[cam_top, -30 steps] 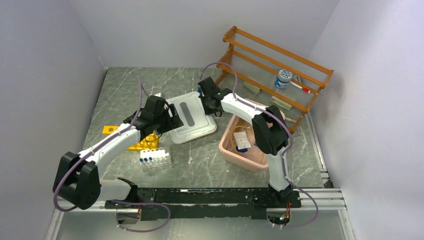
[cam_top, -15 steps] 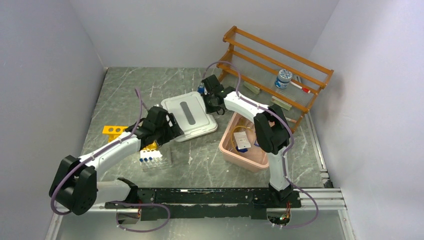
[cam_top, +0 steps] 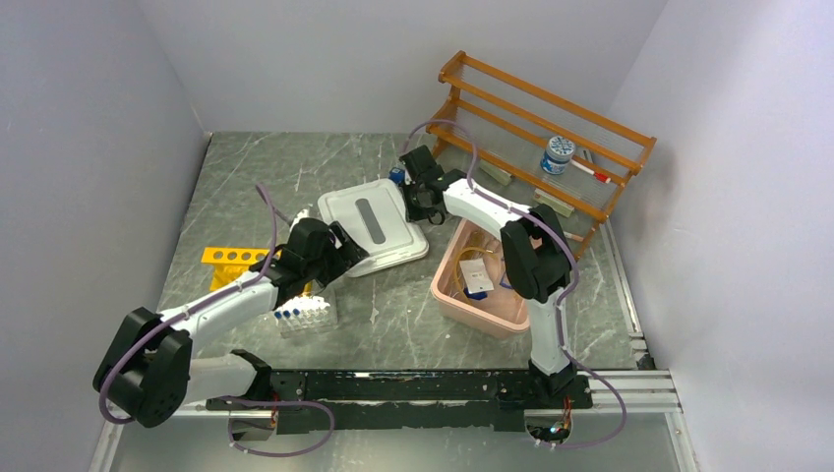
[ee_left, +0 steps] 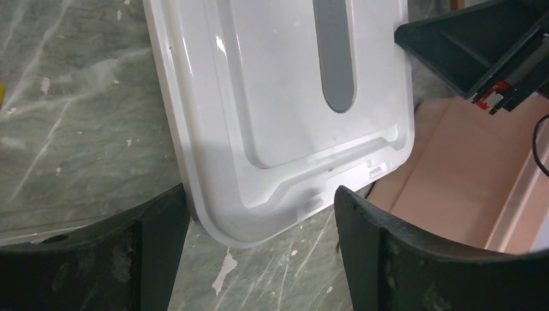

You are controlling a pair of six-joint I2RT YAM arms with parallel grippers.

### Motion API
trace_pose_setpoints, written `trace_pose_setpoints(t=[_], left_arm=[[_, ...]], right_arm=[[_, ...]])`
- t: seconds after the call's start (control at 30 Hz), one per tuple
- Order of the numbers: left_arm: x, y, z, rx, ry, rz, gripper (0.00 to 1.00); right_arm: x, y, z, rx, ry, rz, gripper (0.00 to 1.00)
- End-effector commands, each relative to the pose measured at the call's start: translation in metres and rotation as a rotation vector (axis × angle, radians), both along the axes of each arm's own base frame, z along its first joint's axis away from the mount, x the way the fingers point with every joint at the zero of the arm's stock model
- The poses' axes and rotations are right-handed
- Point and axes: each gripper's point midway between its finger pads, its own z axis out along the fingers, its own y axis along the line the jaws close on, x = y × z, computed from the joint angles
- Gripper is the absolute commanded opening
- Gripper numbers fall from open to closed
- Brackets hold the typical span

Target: Organize the chemistry lab equipment

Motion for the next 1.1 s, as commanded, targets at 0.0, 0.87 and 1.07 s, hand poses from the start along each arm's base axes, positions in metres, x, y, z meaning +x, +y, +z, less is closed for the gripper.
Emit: trace_pose_setpoints(t=[0.0, 0.87, 1.07], left_arm=[[0.016, -0.017, 0.028, -0.115, -0.109, 0.007, 0.82], [0.036, -0.031, 0.085, -0.173, -0.241, -0.018, 0.36], [0.04, -0.047, 0.073, -0.116, -0.223, -0.125, 0.34]], right_arm=[[0.0, 0.007, 0.023, 0.078, -0.024, 0.006, 0.04], [-0.027, 0.011, 0.009, 0.152, 0.039, 0.048, 0.07], [-0.03, 0.016, 0.013, 0.185, 0.035, 0.063, 0.09]])
